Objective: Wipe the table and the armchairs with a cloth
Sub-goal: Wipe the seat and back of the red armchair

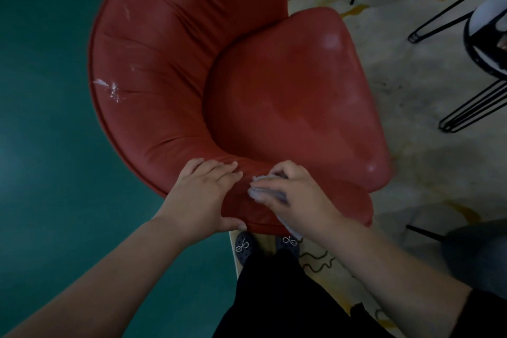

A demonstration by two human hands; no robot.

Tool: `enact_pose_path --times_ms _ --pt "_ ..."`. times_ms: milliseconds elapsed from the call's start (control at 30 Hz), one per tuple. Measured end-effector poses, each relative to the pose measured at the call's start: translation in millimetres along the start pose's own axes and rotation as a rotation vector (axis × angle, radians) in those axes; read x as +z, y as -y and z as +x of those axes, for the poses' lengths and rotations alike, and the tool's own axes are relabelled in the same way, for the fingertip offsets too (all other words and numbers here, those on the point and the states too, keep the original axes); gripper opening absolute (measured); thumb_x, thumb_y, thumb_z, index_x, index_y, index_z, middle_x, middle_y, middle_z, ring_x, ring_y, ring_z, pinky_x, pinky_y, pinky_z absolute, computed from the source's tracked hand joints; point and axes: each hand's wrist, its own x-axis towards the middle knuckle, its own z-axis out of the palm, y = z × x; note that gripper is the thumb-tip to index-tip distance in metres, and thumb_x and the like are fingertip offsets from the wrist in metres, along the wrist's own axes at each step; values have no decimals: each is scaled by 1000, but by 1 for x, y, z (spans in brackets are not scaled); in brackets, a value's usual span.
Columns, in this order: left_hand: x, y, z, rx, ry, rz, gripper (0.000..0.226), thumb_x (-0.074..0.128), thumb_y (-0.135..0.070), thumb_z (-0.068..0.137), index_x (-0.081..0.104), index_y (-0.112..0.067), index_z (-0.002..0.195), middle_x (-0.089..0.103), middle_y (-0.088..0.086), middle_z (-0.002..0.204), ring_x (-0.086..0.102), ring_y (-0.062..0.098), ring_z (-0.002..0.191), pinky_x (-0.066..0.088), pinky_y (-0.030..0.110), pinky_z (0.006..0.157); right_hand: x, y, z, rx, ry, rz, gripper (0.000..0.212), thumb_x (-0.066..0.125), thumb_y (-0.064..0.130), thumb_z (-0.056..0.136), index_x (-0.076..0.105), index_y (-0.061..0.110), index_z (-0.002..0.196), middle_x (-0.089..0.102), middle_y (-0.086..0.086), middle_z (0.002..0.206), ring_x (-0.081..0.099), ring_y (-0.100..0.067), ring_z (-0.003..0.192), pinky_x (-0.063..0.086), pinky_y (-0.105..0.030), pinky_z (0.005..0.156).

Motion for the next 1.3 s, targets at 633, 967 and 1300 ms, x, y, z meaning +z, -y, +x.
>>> enact_pose_path --times_ms 633,967,1300 --pt "5 1 2 -18 -17 -20 104 47 -86 54 38 -31 142 34 -13 150 27 8 136 4 33 112 2 -14 10 42 16 -88 32 68 31 84 68 24 115 50 1 106 47 -14 106 40 -25 94" --pt "-5 11 -15 -82 -135 -150 101 51 -83 56 37 -32 143 30 -17 151 26 7 136 7 26 106 -14 -19 32 272 24 58 29 63 31 90 66 24 117 55 -1 107 55 -7 97 35 -7 86" --pt "-18 79 -38 -264 -191 -118 101 61 -78 52 42 -32 140 35 -17 148 28 10 131 20 39 104 18 15 32 163 -67 35 29 67 18 86 68 19 115 50 -2 109 52 -11 105 30 -1 90"
